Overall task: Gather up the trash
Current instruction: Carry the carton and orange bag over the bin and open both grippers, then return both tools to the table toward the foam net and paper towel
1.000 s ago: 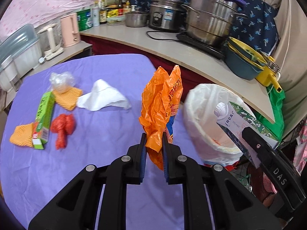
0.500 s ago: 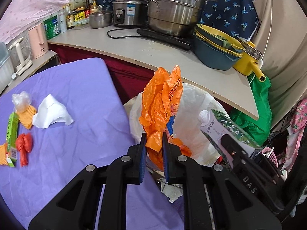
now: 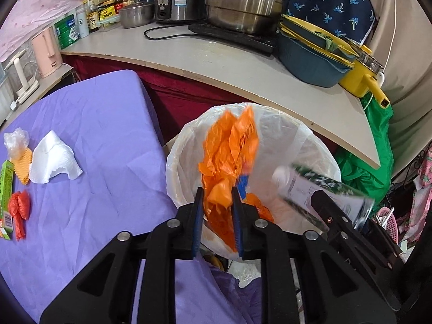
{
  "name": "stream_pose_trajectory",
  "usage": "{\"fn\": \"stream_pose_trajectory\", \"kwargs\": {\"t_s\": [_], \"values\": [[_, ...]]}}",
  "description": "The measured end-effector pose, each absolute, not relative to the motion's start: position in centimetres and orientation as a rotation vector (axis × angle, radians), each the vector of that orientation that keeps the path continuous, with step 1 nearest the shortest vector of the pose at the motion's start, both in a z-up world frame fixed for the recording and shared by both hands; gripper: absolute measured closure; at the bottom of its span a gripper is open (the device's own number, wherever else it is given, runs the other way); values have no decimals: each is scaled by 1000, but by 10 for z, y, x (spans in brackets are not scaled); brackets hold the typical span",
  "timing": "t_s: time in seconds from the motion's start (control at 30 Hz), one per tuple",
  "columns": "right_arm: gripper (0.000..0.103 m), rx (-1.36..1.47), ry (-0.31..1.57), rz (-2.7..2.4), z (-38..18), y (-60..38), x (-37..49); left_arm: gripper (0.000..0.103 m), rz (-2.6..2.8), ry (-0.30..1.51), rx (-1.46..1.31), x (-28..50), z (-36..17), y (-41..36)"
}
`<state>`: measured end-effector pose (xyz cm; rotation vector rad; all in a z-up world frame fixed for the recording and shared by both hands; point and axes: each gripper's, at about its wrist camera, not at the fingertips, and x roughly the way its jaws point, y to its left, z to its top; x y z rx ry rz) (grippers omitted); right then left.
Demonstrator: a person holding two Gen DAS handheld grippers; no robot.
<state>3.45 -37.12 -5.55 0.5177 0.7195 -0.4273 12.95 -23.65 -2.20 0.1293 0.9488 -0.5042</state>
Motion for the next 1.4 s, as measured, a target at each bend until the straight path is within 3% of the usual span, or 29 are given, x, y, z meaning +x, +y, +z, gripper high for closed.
{"fn": "stream_pose_trajectory", "kwargs": {"t_s": [0.1, 0.2, 1.4], "values": [[55, 521, 701, -429, -53, -372, 34, 62, -490, 937, 128, 131, -22, -236], [52, 528, 684, -430, -49, -372, 34, 54, -475, 926, 126, 132, -20, -232], [49, 412, 634, -309, 1, -279, 33, 50, -327, 857, 45, 119, 7, -122]]}}
